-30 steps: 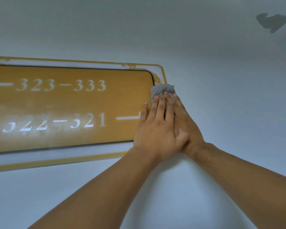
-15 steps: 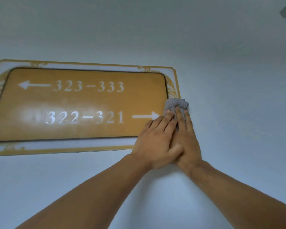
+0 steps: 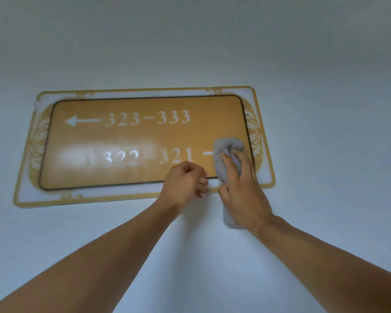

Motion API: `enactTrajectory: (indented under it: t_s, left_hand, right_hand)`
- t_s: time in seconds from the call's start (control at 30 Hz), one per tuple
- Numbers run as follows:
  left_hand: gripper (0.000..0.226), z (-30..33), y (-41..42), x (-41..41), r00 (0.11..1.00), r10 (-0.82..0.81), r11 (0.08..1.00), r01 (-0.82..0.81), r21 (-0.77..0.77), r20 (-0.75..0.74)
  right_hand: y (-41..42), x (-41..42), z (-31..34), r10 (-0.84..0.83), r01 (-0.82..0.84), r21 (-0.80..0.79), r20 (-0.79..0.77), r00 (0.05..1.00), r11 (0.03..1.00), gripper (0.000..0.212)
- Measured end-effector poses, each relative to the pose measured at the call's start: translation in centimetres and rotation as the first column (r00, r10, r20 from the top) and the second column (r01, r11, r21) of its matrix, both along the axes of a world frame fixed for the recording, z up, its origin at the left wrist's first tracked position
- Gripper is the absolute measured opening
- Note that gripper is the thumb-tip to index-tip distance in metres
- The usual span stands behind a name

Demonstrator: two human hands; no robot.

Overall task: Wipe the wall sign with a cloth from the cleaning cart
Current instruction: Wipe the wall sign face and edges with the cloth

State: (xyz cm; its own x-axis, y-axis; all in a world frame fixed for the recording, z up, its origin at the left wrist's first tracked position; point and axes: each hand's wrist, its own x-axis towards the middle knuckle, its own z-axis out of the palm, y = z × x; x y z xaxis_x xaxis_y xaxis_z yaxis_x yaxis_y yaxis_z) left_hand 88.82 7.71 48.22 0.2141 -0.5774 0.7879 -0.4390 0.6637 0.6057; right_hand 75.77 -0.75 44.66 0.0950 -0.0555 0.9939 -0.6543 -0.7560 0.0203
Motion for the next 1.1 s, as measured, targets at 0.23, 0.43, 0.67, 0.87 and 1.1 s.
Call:
enactTrajectory:
  t_s: [0.23,0.43,0.67,0.87,1.1]
  left_hand:
    - [0.020,2.2,4.9,4.7,0.924,-0.342,0.930,0.359,0.080,-0.173]
    - [0.024,2.8,7.7,8.1,0.903,-0.323,0.944,0.327,-0.035,-0.284]
    - [0.012,2.6,10.4,11.5,0.936,-0.219,0.975,0.195,-0.110,-0.277]
    - [0.014,2.2,11.7,13.1,0.961,-0.192,0.979,0.175,-0.100,-0.200]
    - [0.027,2.2,12.9,13.2,0.979,-0.170,0.981,0.156,-0.119,-0.111]
  right_hand:
    - [5.6,3.8,0.7,0.217,-0.229,-0.056,-0.172,0.961,0.972,0.065]
    - [9.1,7.9,1.6,0.314,-0.330,-0.059,-0.189,0.930,0.942,0.064]
    - [11.6,10.8,2.7,0.432,-0.429,0.064,-0.237,0.870,0.901,0.057]
    - [13.6,12.7,5.1,0.515,-0.494,0.181,-0.091,0.853,0.851,0.054]
    - [14.8,13.4,6.9,0.506,-0.505,0.215,0.053,0.861,0.836,0.018]
